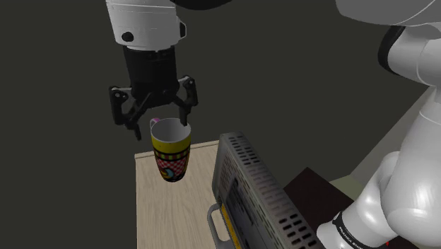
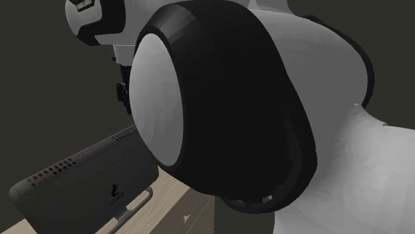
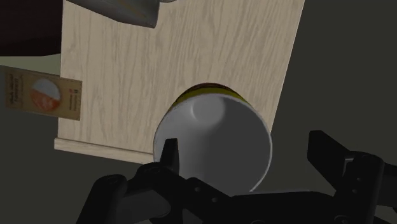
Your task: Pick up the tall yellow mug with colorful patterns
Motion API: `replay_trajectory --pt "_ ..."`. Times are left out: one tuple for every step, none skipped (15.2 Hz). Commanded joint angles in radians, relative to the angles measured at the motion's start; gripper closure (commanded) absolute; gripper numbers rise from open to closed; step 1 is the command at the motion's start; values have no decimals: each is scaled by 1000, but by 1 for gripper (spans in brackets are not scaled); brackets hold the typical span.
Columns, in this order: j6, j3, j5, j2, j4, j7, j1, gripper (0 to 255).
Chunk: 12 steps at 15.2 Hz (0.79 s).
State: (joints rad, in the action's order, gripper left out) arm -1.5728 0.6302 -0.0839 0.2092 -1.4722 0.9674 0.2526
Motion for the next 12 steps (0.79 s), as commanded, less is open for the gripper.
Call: replay_trajectory --pt "29 6 -37 68 87 34 35 0" --pt "14 4 -34 64 69 32 33 0" --pt "-1 4 -32 61 51 31 31 0" --pt "-15 3 -31 58 34 30 29 0" --pt "-30 3 -30 56 18 30 26 0" --pt "-44 2 -29 54 2 29 24 0" --pt "-58 2 -28 52 -14 28 22 0" --pt "-80 1 -27 50 -38 27 20 0" --pt "-81 1 -27 49 -38 27 19 0" --pt "-80 1 -27 50 -38 27 20 0" --pt "-80 1 -27 51 -37 28 20 255" --pt "-79 1 -28 52 -36 29 21 255"
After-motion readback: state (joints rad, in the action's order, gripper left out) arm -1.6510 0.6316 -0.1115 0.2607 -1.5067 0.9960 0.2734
